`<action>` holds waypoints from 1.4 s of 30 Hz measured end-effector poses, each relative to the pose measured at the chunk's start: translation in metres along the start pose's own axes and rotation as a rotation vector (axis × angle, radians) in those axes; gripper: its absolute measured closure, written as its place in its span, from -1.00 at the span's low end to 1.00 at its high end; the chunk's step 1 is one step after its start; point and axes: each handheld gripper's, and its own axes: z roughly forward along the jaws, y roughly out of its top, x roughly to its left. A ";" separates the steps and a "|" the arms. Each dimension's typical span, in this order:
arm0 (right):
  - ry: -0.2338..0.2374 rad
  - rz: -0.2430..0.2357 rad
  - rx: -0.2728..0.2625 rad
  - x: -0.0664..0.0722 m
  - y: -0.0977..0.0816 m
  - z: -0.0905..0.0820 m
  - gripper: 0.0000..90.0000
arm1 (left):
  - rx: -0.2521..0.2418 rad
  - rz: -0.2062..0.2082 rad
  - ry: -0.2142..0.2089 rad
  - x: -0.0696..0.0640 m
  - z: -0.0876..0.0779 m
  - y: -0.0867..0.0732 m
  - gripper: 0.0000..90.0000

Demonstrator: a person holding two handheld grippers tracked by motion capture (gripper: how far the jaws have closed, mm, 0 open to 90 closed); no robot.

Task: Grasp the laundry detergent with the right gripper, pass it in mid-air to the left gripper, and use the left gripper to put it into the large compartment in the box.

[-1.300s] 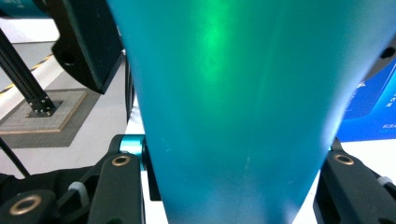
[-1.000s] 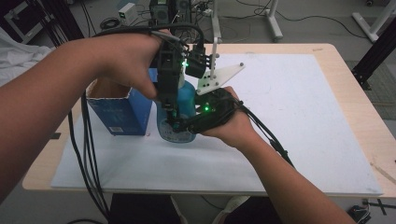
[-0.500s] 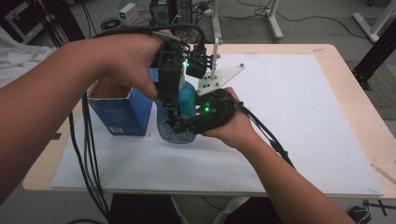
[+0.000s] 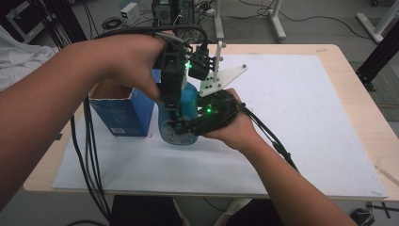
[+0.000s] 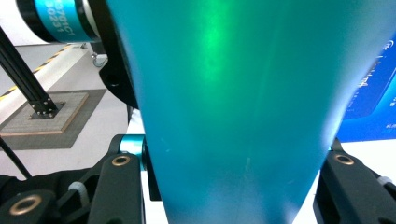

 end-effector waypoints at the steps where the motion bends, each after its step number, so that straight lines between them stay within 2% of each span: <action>1: 0.000 0.001 -0.002 0.000 0.000 0.000 0.06 | -0.003 0.002 0.001 0.000 0.000 0.000 -0.14; 8: -0.005 -0.012 -0.007 0.000 0.001 -0.003 0.05 | -0.009 0.013 0.026 -0.003 -0.003 0.002 -0.13; 14: -0.007 -0.016 -0.010 0.000 0.001 -0.005 0.02 | -0.014 0.008 0.023 -0.003 -0.004 0.003 -0.13; 16: 0.007 -0.012 -0.010 -0.001 0.001 -0.006 0.00 | -0.021 0.000 0.017 -0.003 -0.004 0.003 -0.13; 20: 0.018 0.011 0.000 -0.002 0.000 -0.008 -0.16 | -0.015 0.009 0.021 -0.004 -0.007 0.000 -0.13; 21: 0.013 0.019 0.005 -0.002 0.000 -0.008 -0.24 | -0.011 0.004 0.023 -0.004 -0.008 -0.001 -0.13; 30: -0.021 0.037 0.015 -0.006 -0.004 -0.022 -0.46 | -0.003 -0.017 0.024 -0.002 -0.010 -0.009 -0.13; 31: -0.037 0.039 0.019 -0.006 -0.002 -0.026 -0.49 | -0.005 -0.021 0.020 -0.001 -0.010 -0.010 -0.13; 36: -0.052 0.028 0.025 -0.007 0.000 -0.036 -0.50 | -0.008 -0.026 0.018 0.000 -0.012 -0.010 -0.13; 37: -0.062 0.026 0.034 -0.007 0.001 -0.040 -0.64 | -0.007 -0.031 0.017 0.000 -0.014 -0.010 -0.14; 38: -0.062 0.026 0.034 -0.007 0.001 -0.040 -0.64 | -0.007 -0.031 0.017 0.000 -0.014 -0.010 -0.14; 39: -0.088 0.036 0.063 -0.008 0.001 -0.045 -0.71 | -0.005 -0.036 0.016 0.002 -0.017 -0.011 -0.13; 42: -0.098 0.028 0.069 -0.009 0.002 -0.050 -0.71 | -0.009 -0.044 0.016 0.003 -0.019 -0.012 -0.13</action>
